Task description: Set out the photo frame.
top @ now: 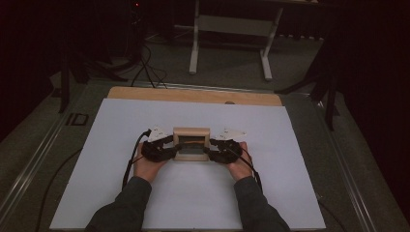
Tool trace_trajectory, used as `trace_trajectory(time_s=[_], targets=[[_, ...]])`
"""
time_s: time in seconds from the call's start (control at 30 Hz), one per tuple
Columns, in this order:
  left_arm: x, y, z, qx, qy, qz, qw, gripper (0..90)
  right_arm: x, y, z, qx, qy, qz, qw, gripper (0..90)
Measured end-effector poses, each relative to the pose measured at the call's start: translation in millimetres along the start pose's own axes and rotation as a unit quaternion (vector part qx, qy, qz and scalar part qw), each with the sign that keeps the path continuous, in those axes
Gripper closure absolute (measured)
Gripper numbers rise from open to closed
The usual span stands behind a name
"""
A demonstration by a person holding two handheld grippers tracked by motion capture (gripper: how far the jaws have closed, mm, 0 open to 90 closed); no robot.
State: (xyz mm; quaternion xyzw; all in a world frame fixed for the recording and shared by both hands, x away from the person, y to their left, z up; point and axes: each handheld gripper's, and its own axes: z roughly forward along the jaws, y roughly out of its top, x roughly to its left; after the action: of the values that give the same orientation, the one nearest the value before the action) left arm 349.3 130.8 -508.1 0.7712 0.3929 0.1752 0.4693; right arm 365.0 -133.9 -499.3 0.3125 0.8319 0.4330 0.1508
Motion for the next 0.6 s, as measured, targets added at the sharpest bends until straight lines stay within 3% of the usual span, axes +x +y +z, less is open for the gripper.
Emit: trace_trajectory(time_s=[0.6], targets=[[1.3, 1.7, 0.7, 0.002, -0.004, 0.002, 1.0, 49.8, 0.4, -0.4, 0.7, 0.0, -0.001, 0.003, 1.0, 53.4]])
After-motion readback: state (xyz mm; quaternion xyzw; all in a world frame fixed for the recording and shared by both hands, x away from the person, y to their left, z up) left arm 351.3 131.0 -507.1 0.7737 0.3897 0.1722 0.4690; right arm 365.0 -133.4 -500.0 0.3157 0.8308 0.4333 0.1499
